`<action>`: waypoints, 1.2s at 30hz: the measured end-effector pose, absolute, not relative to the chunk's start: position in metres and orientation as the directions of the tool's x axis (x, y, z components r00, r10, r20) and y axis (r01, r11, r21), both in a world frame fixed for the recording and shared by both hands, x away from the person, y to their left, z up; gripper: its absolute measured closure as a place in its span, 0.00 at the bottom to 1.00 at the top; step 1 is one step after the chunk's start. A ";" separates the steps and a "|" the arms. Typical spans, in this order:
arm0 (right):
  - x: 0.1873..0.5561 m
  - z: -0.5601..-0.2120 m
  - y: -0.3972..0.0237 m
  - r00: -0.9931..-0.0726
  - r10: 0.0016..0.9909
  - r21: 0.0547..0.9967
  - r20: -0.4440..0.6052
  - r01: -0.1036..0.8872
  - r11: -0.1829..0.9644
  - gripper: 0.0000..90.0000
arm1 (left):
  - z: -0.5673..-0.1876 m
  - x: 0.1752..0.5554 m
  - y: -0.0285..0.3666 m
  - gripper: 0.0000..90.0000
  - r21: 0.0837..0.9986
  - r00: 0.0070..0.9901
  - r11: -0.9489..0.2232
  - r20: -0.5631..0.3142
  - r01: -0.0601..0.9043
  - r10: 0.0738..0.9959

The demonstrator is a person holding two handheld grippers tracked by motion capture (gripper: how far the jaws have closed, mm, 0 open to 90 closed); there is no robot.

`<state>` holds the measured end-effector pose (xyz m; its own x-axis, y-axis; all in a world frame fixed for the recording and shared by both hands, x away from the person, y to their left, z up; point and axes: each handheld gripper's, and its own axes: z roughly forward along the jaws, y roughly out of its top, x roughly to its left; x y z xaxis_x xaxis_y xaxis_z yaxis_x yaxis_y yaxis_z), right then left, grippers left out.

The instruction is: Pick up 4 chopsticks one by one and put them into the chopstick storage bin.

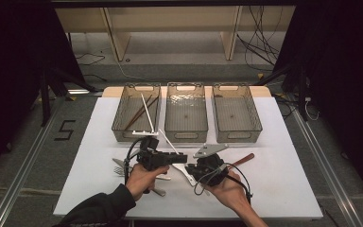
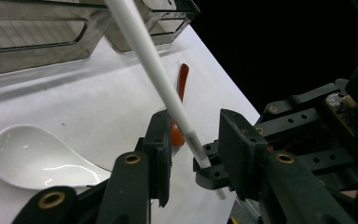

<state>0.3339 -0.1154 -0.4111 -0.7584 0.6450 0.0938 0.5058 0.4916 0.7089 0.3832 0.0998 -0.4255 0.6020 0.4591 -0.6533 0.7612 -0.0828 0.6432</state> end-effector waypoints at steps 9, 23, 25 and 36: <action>0.333 -0.411 -0.116 -0.764 0.638 0.721 0.096 0.495 0.485 0.95 | -0.425 0.383 0.101 0.85 0.648 0.604 -0.075 -0.653 0.758 0.457; 0.334 -0.409 -0.120 -0.768 0.628 0.739 0.124 0.494 0.458 0.86 | -0.415 0.387 0.110 0.94 0.657 0.613 -0.066 -0.658 0.751 0.437; 0.336 -0.408 -0.124 -0.764 0.631 0.741 0.137 0.501 0.446 0.78 | -0.411 0.391 0.117 0.94 0.659 0.606 -0.045 -0.660 0.751 0.443; 0.341 -0.404 -0.145 -0.730 0.663 0.713 0.165 0.552 0.431 0.46 | -0.383 0.414 0.161 0.94 0.714 0.607 0.001 -0.595 0.700 0.527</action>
<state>0.3408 -0.1451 -0.4044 -0.7305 0.6627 0.1650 0.5525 0.4314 0.7132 0.4141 0.1611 -0.3831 0.6067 0.5273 -0.5949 0.6999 0.0006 0.7143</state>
